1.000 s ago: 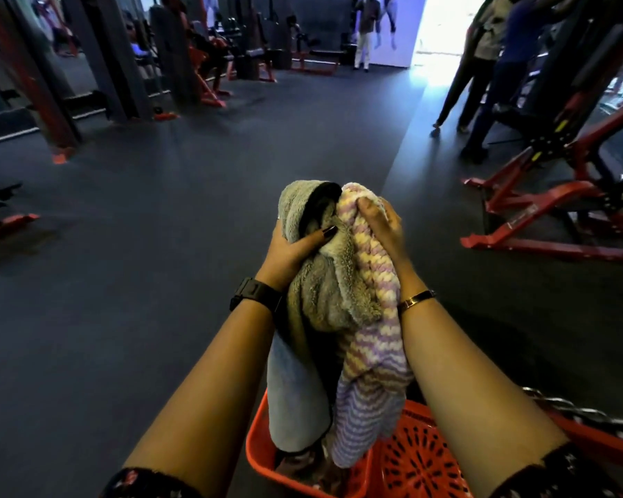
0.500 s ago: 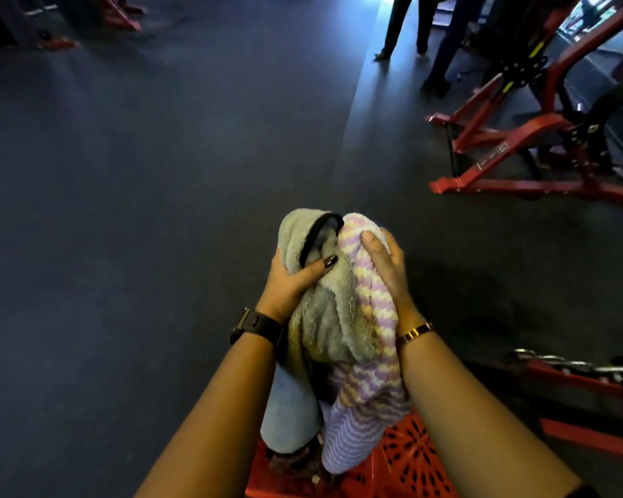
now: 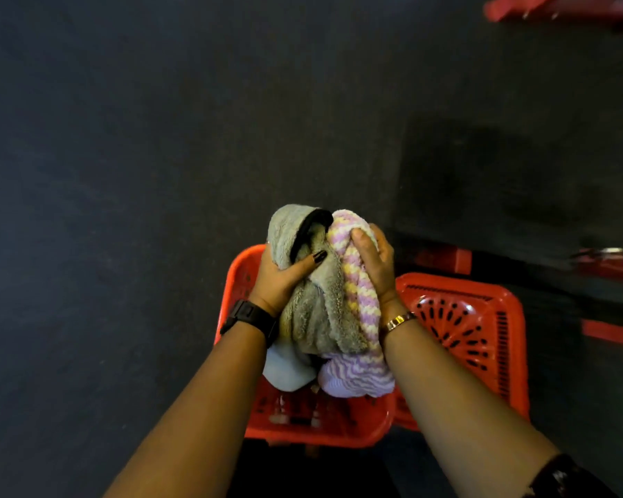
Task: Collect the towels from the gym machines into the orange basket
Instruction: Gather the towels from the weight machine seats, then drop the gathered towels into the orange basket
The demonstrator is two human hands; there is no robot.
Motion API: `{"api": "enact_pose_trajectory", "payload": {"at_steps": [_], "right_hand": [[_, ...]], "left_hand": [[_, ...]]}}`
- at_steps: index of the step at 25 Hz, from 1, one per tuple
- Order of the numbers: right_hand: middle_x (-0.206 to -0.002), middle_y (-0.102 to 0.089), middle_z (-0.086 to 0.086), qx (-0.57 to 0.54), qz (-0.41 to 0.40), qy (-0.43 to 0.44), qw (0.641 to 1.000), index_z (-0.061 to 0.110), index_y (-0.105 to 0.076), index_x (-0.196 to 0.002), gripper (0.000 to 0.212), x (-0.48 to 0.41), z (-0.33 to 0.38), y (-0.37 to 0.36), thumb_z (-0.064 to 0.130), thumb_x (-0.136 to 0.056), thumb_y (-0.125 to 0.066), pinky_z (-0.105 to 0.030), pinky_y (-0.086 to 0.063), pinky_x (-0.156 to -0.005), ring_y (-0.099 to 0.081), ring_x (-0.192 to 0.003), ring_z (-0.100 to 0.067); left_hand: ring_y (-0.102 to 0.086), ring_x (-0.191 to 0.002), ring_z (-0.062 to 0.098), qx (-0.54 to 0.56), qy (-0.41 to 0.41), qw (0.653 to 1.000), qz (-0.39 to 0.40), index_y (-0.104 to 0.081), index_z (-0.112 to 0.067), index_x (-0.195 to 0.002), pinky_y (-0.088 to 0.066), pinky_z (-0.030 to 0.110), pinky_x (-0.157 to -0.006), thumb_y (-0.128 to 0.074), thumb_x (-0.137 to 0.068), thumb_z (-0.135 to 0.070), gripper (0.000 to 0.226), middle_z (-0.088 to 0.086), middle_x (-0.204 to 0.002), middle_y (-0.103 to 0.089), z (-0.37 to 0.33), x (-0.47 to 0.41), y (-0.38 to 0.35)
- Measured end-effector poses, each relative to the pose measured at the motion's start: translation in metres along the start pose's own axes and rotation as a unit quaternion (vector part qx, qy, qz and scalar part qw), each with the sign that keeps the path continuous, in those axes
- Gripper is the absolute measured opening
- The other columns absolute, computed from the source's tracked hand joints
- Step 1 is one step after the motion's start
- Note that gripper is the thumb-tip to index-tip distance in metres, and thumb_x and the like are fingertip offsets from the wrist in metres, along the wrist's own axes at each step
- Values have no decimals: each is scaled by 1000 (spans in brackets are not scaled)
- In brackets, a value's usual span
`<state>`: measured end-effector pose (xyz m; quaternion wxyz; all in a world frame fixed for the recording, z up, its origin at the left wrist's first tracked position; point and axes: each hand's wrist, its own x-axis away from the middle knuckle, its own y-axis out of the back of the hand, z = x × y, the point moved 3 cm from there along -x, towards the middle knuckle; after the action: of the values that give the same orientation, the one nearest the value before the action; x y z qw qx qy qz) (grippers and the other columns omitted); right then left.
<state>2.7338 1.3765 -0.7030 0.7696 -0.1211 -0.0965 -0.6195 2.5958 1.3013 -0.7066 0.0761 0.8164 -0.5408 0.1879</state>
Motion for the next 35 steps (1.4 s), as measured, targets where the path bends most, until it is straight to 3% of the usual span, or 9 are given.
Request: {"api": "enact_pose_trajectory", "payload": {"at_steps": [3,10,15,18,21,23,28,32,35], "right_hand": [[-83,-63,9,40,-1,-53,998,22,-61,-87,21,0,-99,16,37,-72,-65,-19,-48,-76,-60,-74,8],[-115,-64,-1,146,44,-201,968,21,-63,-114,27,6,-243,47,34,-92,-60,-34,-43,-103,-57,-119,-20],[-132,-55,-14,333,48,-259,905,16,-50,-130,72,6,-277,47,67,-80,-53,-49,-44,-100,-49,-123,-36],[-134,-53,-14,367,51,-218,903,11,-47,-133,61,3,-260,39,49,-87,-60,-50,-43,-100,-49,-123,-34],[-128,-57,-13,306,27,-163,938,10,-55,-127,39,6,-231,31,26,-92,-59,-48,-43,-102,-53,-119,-28],[-130,-58,-10,211,-5,-177,961,15,-58,-125,32,11,-207,26,18,-93,-52,-47,-41,-107,-53,-121,-26],[-143,-49,-3,15,-20,-196,980,39,-55,-123,33,32,-112,6,30,-94,-42,-46,-26,-118,-43,-131,-17],[-148,-40,3,-98,-38,-156,982,31,-45,-138,42,71,14,9,35,-96,-40,-25,-29,-103,-40,-122,-8],[-151,-30,10,-105,-49,-31,993,29,-29,-142,56,101,123,24,36,-87,-35,-22,-19,-111,-26,-136,0]], "left_hand": [[-63,-101,-4,-12,45,999,-7,-56,-28,-112,-50,27,-97,-77,-62,-29,54,-9,-111,-64,98,-10,4],[-60,-117,19,-46,157,987,1,-51,-13,-131,-47,47,-104,-77,-63,-41,78,5,-125,-63,235,-11,10],[-49,-129,27,-115,249,959,-75,-26,-21,-147,-43,49,-107,-83,-64,-40,102,7,-142,-48,258,-11,25],[-47,-130,30,-179,212,954,-111,-26,-13,-147,-40,43,-110,-76,-60,-53,109,14,-143,-45,248,-16,29],[-40,-135,25,-144,174,968,-107,-29,-6,-146,-29,22,-107,-61,-89,-17,66,13,-146,-41,214,-16,25],[-39,-133,18,-83,147,980,-104,-31,-8,-145,-30,27,-111,-50,-95,-8,53,11,-147,-39,186,-14,21],[-45,-127,20,68,142,981,-113,-36,-11,-143,-39,32,-106,-38,-99,-11,43,9,-140,-47,93,5,7],[-38,-127,12,75,99,988,-90,-31,-9,-145,-44,2,-80,-31,-101,-11,44,2,-143,-38,-10,41,-15],[-28,-142,16,60,42,997,-38,-29,-12,-146,-28,19,-110,-27,-102,-16,44,4,-155,-29,-115,74,-48]]}}
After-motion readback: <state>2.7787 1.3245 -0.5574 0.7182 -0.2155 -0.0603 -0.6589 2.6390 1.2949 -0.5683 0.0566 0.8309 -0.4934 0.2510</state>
